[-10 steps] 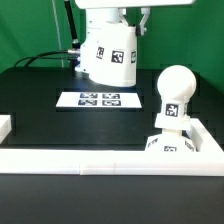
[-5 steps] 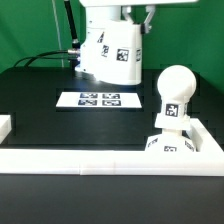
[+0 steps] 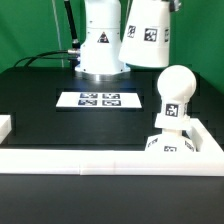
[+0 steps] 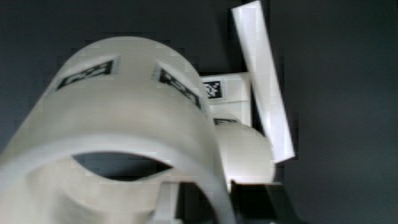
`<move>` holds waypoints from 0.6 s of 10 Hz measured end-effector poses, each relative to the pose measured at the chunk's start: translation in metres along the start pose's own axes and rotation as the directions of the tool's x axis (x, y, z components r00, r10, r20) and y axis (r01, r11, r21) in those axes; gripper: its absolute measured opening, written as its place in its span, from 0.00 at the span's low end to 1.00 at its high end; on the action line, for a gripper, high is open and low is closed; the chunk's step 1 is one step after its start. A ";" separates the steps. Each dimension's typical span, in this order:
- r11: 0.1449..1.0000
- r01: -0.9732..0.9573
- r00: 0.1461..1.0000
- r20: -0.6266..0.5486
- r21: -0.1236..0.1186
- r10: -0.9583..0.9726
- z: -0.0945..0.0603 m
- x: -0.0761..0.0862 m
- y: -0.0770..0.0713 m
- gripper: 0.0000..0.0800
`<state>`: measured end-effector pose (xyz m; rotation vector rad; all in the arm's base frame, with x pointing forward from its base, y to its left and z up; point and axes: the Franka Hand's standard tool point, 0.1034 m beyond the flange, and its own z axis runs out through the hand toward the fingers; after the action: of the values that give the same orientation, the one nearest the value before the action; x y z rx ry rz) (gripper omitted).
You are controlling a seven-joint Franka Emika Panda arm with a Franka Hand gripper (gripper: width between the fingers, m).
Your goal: Assemble lamp
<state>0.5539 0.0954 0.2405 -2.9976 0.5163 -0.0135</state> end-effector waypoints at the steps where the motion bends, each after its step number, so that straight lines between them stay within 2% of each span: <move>1: 1.000 -0.004 1.000 -0.004 0.004 0.004 -0.006 0.005 -0.008 0.06; 3: 1.000 -0.008 1.000 -0.016 0.012 0.008 -0.010 0.017 -0.023 0.06; 6: 1.000 0.001 1.000 -0.016 0.007 -0.001 0.006 0.036 -0.037 0.06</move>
Offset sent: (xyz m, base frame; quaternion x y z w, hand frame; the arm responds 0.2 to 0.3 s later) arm 0.0326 0.0155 -0.0015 0.0015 0.0076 0.0118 0.9999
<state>0.6005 0.1188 0.2375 -2.9933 0.5150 -0.0396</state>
